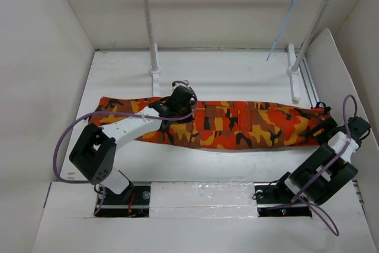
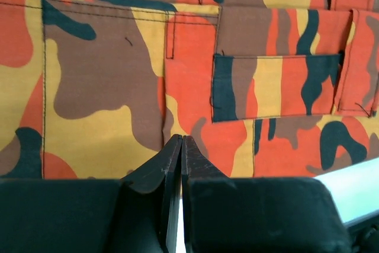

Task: Place the trousers on the hanger
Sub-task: Fold the trousers at the center of the board.

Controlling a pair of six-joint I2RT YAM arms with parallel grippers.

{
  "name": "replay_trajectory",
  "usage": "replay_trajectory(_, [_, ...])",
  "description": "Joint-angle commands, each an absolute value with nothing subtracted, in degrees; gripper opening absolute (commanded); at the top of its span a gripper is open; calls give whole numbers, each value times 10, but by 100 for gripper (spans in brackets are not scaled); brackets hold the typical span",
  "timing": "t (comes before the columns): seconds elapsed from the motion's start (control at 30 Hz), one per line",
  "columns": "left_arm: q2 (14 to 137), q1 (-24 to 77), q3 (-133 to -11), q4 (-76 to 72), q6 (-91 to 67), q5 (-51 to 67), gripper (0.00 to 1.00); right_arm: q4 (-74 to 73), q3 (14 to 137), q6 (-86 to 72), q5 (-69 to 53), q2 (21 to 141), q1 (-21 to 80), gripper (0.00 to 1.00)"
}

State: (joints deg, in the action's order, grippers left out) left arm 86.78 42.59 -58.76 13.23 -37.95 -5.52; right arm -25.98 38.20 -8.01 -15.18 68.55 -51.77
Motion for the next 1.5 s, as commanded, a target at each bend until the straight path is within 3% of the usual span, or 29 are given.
replay_trajectory(0.0, [872,411,-585,126,-372,-72,0,-200,367,-99,-197,743,-519,89])
replay_trajectory(0.2, [831,387,-550,116,-362,-80,0,-83,301,-193,-214,745,-519,90])
replay_trajectory(0.3, [834,387,-545,123,-364,-89,0,29,277,-231,-255,784,-519,62])
replay_trajectory(0.33, [837,387,-541,124,-366,-91,0,57,276,-237,-269,794,-514,38])
replay_trajectory(0.43, [841,387,-524,122,-378,-91,0,72,304,-215,-290,814,-506,0])
replay_trajectory(0.57, [839,423,-523,102,-386,-82,0,-15,358,-190,-300,713,-489,0])
replay_trajectory(0.67, [860,472,-569,117,-388,-119,0,-149,448,-168,-252,603,-432,0])
replay_trajectory(0.83, [920,507,-613,104,-401,-106,0,-200,567,-164,-201,498,-311,0])
replay_trajectory(1.17, [1039,622,-685,45,-409,-48,0,-331,821,-106,-140,512,-248,0])
replay_trajectory(1.3, [1110,649,-749,24,-408,-11,0,-328,851,-110,-116,506,-174,0])
replay_trajectory(1.47, [1199,672,-825,60,-407,41,0,-316,855,-131,-25,508,-7,0])
